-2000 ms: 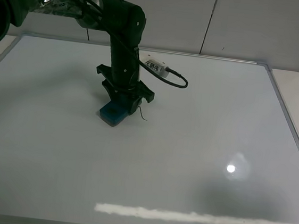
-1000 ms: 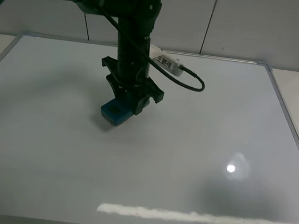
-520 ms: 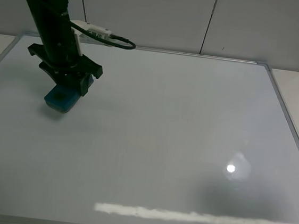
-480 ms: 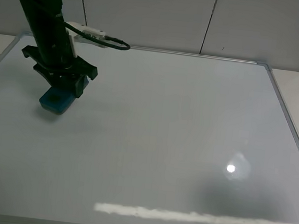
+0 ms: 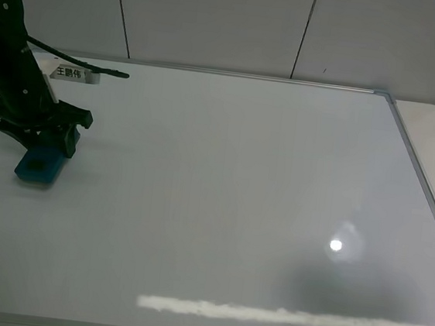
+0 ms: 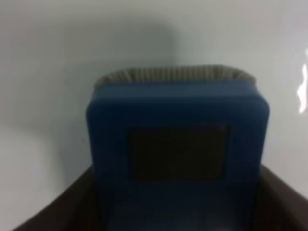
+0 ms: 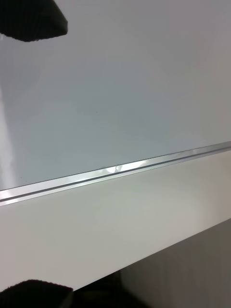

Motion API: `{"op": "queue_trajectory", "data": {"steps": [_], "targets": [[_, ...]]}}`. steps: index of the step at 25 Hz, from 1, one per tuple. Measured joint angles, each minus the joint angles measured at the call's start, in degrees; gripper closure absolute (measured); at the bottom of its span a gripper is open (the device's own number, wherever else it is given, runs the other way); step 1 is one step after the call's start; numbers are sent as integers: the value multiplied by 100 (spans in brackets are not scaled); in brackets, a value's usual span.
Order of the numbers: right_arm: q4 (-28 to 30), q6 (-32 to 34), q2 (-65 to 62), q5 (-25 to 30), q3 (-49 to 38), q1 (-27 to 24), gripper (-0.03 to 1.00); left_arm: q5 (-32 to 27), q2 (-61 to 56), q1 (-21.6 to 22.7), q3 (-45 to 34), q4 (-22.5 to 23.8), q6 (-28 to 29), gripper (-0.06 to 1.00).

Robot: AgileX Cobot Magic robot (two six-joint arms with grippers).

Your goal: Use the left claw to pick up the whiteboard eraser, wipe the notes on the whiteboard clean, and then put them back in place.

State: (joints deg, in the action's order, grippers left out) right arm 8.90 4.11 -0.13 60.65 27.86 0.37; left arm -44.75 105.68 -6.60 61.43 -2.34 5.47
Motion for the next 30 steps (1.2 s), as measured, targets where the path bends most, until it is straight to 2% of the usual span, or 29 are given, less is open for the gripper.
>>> {"op": "queue_trajectory", "data": {"steps": [14, 15, 17, 19, 23, 30], "targets": [[0, 0, 0, 0, 0, 0, -2, 18, 0, 0, -1, 14, -45, 39], [0, 0, 0, 0, 0, 0, -2, 18, 0, 0, -1, 14, -45, 34], [0, 0, 0, 0, 0, 0, -2, 24, 0, 0, -1, 18, -45, 12], [0, 0, 0, 0, 0, 0, -2, 53, 0, 0, -1, 46, -45, 1], [0, 0, 0, 0, 0, 0, -2, 64, 0, 0, -1, 66, -45, -4], [0, 0, 0, 0, 0, 0, -2, 6, -281, 0, -5, 66, -45, -4]]}}
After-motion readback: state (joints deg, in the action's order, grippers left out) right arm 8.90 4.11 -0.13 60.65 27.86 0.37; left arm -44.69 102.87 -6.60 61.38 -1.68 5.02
